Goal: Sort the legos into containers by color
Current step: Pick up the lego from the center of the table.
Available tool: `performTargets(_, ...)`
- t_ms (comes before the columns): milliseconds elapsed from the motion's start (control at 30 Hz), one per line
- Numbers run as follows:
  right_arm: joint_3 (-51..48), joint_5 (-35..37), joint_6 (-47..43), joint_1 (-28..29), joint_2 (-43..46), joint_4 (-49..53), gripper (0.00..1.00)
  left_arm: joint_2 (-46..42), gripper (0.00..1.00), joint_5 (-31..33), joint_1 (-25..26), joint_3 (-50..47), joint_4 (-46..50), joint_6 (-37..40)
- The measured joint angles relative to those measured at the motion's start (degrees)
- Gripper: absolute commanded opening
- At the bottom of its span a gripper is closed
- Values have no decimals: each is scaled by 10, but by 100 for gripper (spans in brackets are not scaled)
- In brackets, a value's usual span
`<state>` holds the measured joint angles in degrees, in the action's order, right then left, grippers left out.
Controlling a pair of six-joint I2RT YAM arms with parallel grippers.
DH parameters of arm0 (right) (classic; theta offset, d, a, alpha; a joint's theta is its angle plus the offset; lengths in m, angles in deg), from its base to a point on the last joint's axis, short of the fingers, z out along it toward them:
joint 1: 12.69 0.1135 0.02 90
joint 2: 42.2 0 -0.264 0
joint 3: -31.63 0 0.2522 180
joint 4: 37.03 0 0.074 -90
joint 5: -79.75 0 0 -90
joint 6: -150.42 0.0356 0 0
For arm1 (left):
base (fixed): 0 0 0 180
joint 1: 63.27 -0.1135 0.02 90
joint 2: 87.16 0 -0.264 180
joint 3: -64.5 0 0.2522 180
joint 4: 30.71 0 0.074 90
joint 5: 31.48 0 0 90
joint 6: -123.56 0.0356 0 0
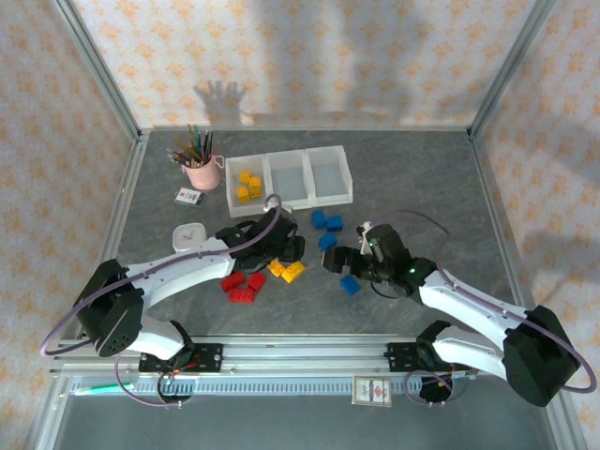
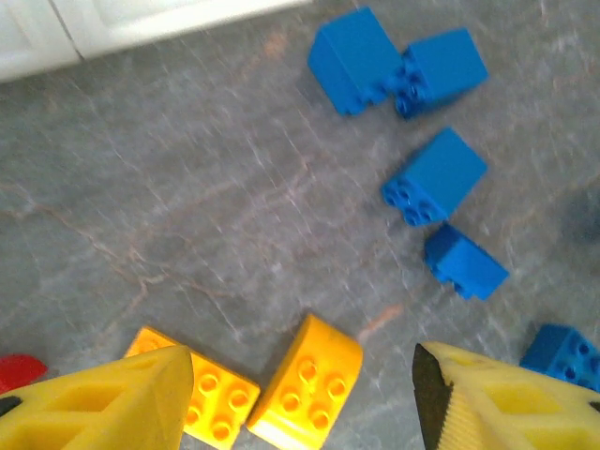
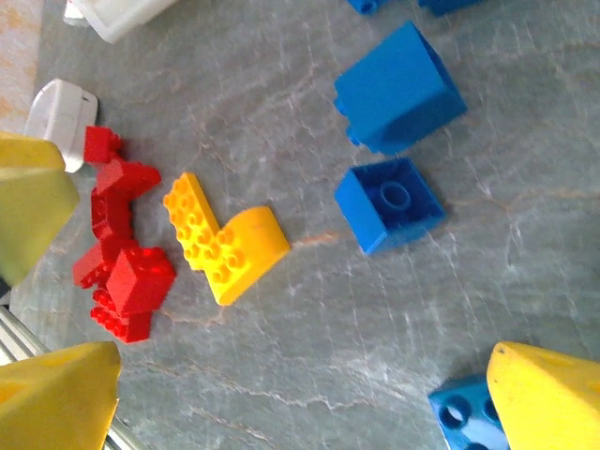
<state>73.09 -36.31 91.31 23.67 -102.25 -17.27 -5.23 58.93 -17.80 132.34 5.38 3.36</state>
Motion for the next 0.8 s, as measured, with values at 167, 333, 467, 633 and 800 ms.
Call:
performTargets(167,-22,-9,0,0,23,2,100,36,66,0,29,-3,3,1)
performTargets(333,-30,-10,0,0,44,2,100,84,66,0,33,-2,7,2)
performTargets(467,-33,-10,0,0,48,4,100,115,66,0,35,4,9,3)
performTargets(633,-34,-10,0,0,48,5,100,147,66,-1,41,23,9,10)
performTargets(800,-34,-9,0,0,48,5,100,160,64,-3,52,26,9,16)
